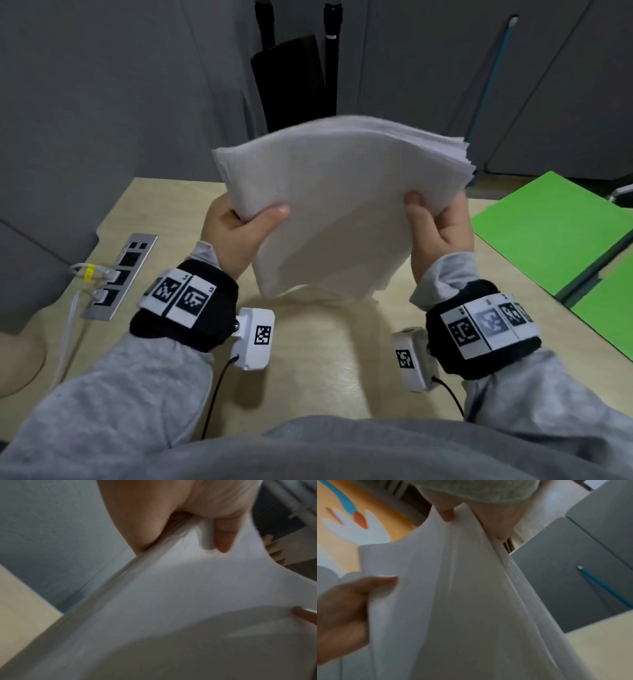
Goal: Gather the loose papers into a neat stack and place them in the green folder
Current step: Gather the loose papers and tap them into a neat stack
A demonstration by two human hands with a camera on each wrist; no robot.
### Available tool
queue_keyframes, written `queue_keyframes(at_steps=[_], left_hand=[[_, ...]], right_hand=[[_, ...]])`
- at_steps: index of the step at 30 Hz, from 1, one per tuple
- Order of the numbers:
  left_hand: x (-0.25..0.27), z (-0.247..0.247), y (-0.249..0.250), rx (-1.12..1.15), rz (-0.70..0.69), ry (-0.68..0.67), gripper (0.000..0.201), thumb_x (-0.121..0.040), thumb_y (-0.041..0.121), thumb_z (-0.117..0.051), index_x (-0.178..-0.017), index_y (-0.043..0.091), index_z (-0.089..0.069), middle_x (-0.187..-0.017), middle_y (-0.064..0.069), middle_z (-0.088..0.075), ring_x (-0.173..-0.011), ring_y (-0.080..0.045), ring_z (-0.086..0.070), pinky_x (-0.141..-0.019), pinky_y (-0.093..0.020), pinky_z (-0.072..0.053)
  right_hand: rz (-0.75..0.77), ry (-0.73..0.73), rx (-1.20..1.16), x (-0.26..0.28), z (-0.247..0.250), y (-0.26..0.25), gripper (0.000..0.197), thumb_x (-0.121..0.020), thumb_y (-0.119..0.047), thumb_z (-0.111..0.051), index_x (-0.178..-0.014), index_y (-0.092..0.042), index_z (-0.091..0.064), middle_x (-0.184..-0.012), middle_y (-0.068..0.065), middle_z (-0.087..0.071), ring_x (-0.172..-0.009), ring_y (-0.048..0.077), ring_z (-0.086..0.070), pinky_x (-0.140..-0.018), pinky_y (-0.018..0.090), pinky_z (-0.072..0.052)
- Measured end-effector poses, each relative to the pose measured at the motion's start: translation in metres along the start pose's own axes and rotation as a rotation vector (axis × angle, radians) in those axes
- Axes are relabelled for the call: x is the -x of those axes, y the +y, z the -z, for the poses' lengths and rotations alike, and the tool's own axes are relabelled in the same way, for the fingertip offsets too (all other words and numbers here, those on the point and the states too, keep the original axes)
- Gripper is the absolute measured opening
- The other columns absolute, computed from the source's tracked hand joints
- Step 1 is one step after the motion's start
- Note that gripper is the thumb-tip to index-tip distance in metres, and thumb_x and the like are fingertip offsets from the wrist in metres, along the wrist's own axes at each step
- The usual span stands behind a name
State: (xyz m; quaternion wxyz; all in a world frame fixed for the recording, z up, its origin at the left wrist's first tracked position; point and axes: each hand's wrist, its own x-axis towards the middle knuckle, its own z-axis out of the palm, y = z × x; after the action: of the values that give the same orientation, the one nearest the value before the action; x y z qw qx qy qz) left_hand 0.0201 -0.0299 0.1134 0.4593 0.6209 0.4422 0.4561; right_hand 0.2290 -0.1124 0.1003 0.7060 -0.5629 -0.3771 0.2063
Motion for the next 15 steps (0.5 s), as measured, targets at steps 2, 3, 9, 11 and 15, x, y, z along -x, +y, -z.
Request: queue_keyframes(at_steps=[2,3,9,11,15], left_hand=[[0.005,0.0,-0.013,-0.033,0.103,-0.075,0.026,-0.059,0.029,-0.08,-0.083,0.024,-0.071,-0.079,0.01,-0.075,-0.081,-0.009,-0.07,-0.076,-0.028,-0.058],[0.008,-0.002,-0.022,-0.117,0.175,-0.091,0.026,-0.062,0.029,-0.08,-0.086,0.023,-0.071,-0.087,0.004,-0.076,-0.088,-0.016,-0.07,-0.081,-0.034,-0.058],[-0.003,-0.005,-0.004,-0.527,0.093,-0.041,0.02,-0.09,0.028,-0.057,-0.078,0.013,-0.061,-0.064,-0.002,-0.057,-0.063,-0.022,-0.053,-0.058,-0.027,-0.04],[-0.01,-0.005,0.017,-0.723,-0.126,-0.202,0.024,-0.083,0.028,-0.04,-0.079,0.017,-0.061,-0.065,-0.001,-0.056,-0.064,-0.022,-0.053,-0.058,-0.021,-0.039],[-0.012,-0.01,0.028,-0.913,-0.357,-0.325,0.037,-0.076,0.014,-0.043,-0.098,0.027,-0.07,-0.095,-0.001,-0.073,-0.091,-0.027,-0.063,-0.08,-0.039,-0.051]], right_hand=[[-0.102,-0.044,0.047,-0.001,0.003,0.008,0.043,-0.071,-0.037,-0.063,-0.113,-0.033,-0.054,-0.096,-0.01,-0.065,-0.085,0.005,-0.061,-0.075,0.028,-0.052],[-0.168,-0.091,0.081,0.0,0.004,0.012,0.052,-0.07,-0.038,-0.064,-0.119,-0.028,-0.05,-0.1,-0.008,-0.065,-0.087,0.008,-0.062,-0.077,0.032,-0.054],[-0.02,-0.028,0.434,-0.012,0.011,0.009,0.089,-0.067,-0.03,-0.078,-0.14,-0.016,-0.03,-0.14,0.004,-0.042,-0.125,0.018,-0.048,-0.105,0.033,-0.041],[0.236,-0.097,0.613,-0.017,0.012,-0.005,0.087,-0.065,-0.03,-0.077,-0.139,-0.011,-0.036,-0.141,0.007,-0.041,-0.13,0.019,-0.042,-0.11,0.03,-0.033],[0.19,-0.444,0.79,-0.016,0.002,-0.021,0.044,-0.074,-0.016,-0.068,-0.114,-0.032,-0.061,-0.111,-0.008,-0.066,-0.1,0.017,-0.062,-0.083,0.021,-0.046]])
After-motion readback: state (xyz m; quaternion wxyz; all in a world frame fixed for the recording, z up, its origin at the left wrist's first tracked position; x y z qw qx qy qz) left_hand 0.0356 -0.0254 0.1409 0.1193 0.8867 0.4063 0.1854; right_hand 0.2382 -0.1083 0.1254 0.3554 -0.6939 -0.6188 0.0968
